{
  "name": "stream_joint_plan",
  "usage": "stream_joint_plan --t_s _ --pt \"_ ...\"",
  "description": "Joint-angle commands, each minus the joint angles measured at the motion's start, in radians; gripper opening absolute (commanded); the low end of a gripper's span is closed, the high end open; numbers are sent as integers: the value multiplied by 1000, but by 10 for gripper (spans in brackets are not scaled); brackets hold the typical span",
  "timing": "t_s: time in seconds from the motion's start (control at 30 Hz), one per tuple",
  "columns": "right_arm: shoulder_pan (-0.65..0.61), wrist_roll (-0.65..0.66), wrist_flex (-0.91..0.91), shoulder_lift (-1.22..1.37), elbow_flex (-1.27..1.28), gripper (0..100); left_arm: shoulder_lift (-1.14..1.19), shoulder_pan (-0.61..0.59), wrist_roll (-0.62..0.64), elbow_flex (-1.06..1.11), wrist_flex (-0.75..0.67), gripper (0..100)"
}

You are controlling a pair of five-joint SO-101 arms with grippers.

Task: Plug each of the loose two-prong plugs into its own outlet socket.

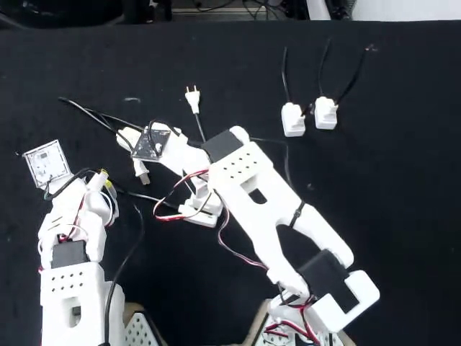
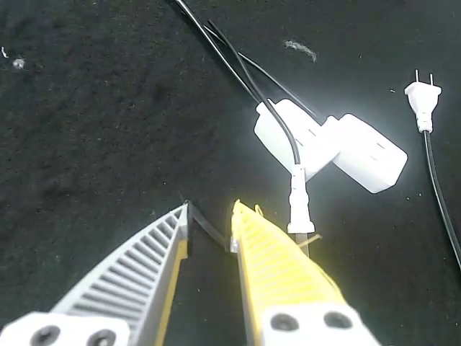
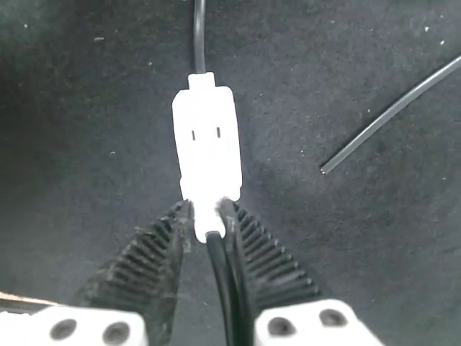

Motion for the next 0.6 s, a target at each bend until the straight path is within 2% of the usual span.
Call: stream_joint_plan --t_s 0.0,0.57 --pt "40 -18 -23 -2 -7 11 -8 -7 2 -24 -12 113" --pt "44 -12 -25 -2 19 11 -8 -7 2 -24 -12 113"
